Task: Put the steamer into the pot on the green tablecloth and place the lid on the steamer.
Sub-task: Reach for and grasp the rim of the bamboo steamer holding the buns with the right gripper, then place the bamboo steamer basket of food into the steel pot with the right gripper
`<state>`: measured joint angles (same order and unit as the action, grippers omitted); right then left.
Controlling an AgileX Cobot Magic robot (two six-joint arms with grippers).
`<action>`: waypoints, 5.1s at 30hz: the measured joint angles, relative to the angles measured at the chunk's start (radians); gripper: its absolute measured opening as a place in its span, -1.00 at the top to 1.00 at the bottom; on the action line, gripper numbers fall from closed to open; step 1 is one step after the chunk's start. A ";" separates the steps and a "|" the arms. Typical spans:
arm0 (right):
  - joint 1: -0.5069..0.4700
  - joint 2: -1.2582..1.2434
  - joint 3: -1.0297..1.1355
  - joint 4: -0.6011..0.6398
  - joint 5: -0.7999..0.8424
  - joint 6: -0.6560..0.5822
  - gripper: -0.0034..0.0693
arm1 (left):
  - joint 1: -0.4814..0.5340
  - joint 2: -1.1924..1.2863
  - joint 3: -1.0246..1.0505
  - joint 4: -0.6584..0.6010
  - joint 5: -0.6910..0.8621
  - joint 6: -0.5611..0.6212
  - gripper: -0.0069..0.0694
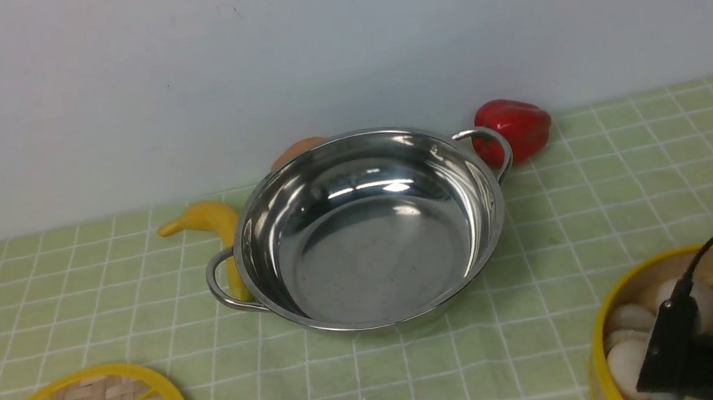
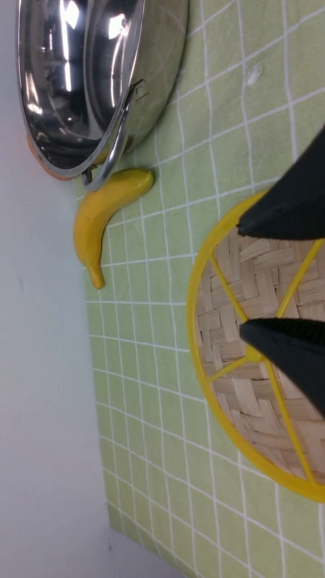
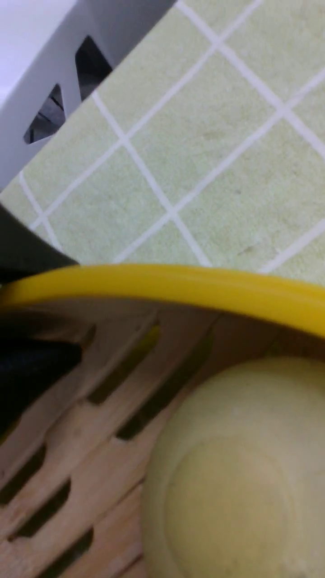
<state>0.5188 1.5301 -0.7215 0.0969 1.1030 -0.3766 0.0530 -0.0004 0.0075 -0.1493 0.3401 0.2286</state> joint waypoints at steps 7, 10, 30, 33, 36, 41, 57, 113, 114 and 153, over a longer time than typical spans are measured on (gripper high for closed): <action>0.003 -0.123 -0.028 -0.004 0.048 0.081 0.73 | 0.000 0.000 0.000 0.000 0.000 0.000 0.18; 0.003 -0.204 -0.084 -0.020 0.118 0.126 0.70 | 0.000 0.000 0.000 0.000 0.000 0.000 0.18; 0.041 0.069 -0.719 -0.021 0.163 -0.186 0.70 | 0.000 0.000 0.000 0.000 0.000 0.000 0.18; 0.101 0.159 -0.823 -0.037 0.164 -0.214 0.70 | 0.000 0.000 0.000 0.000 0.000 0.000 0.18; 0.185 0.268 -0.941 -0.090 0.161 -0.242 0.70 | 0.000 0.000 0.000 0.000 0.000 0.000 0.18; 0.274 0.428 -1.104 -0.208 0.158 -0.259 0.70 | 0.000 0.000 0.000 0.000 0.000 0.000 0.18; 0.278 0.696 -1.284 -0.241 0.161 -0.263 0.70 | 0.000 0.000 0.000 0.000 0.000 0.000 0.18; 0.269 0.638 -1.303 -0.116 0.128 -0.048 -0.43 | 0.000 0.000 0.000 0.000 0.000 0.000 0.18; 0.269 0.640 -1.303 -0.109 0.128 -0.048 -0.41 | 0.000 0.000 0.000 0.000 0.000 0.000 0.18; 0.276 0.776 -1.302 -0.251 0.134 -0.081 0.62 | 0.000 0.000 0.000 0.000 0.000 0.000 0.18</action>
<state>0.7945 2.3060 -2.0238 -0.1540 1.2375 -0.4572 0.0530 -0.0004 0.0075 -0.1493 0.3401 0.2286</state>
